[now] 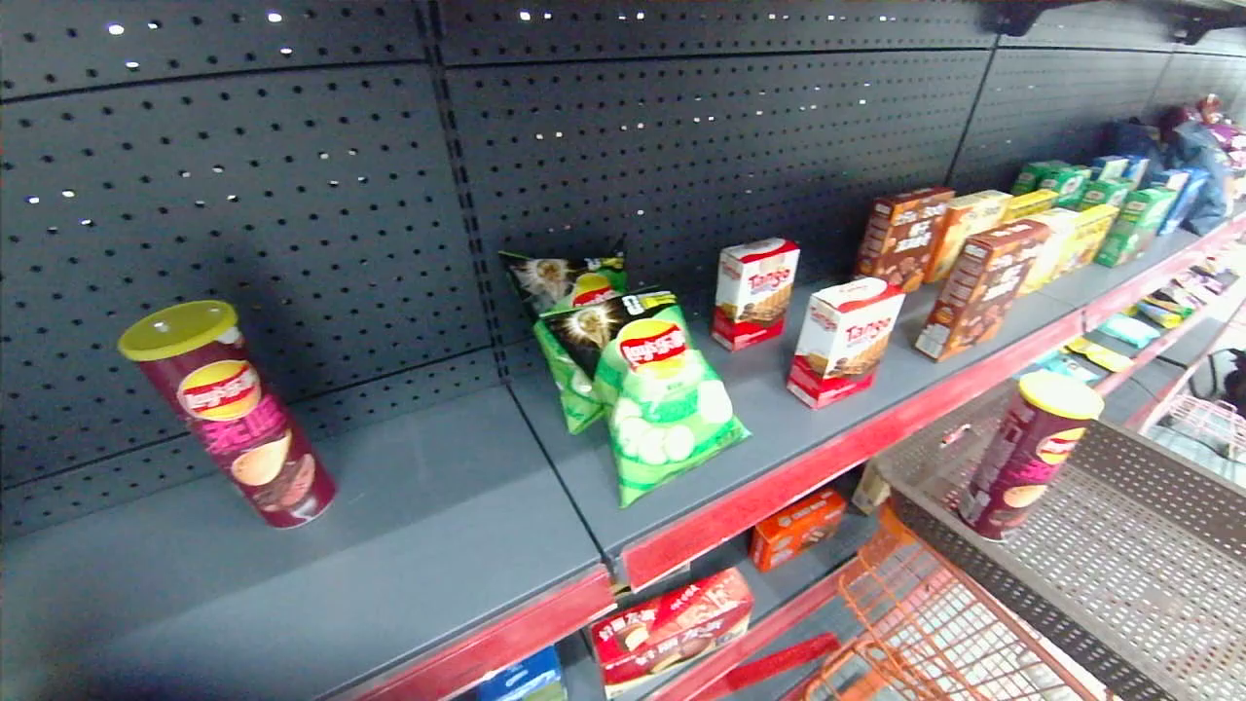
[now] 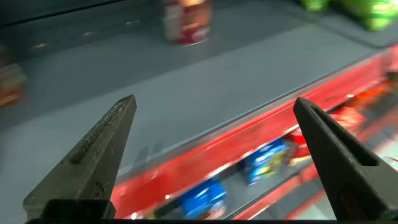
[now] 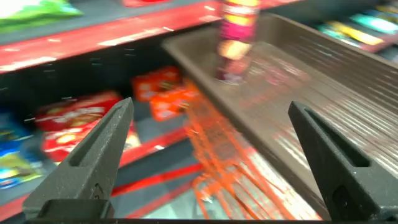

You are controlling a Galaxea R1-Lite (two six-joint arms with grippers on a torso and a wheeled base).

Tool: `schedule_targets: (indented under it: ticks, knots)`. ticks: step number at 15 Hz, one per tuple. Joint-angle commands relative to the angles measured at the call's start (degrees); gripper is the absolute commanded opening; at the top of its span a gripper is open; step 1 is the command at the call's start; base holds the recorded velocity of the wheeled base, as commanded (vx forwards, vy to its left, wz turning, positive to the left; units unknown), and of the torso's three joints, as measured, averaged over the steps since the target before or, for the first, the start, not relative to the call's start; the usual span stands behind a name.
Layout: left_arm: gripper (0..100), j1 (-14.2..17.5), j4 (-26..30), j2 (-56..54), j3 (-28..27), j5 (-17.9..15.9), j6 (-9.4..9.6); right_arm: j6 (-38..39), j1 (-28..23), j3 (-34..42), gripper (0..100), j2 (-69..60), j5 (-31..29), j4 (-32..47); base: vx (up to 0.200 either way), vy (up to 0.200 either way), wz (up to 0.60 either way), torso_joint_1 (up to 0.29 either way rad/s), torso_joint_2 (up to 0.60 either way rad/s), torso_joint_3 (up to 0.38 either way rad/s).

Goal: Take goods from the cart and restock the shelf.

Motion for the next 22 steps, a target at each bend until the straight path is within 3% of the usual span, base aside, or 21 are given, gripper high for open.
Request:
schedule_targets:
  ticks: [1,22]
  knots:
    - [100,-0.1,0.0,0.0,0.0,0.0,0.0,0.0,0.0,0.0,100,0.0,0.0,0.0,0.0,0.0,-0.6,0.002,0.0,0.007]
    - [100,0.0,0.0,0.0,0.0,0.0,0.0,0.3,0.0,0.0,100,0.0,0.0,0.1,0.0,0.0,-0.03,0.0,0.0,0.0]
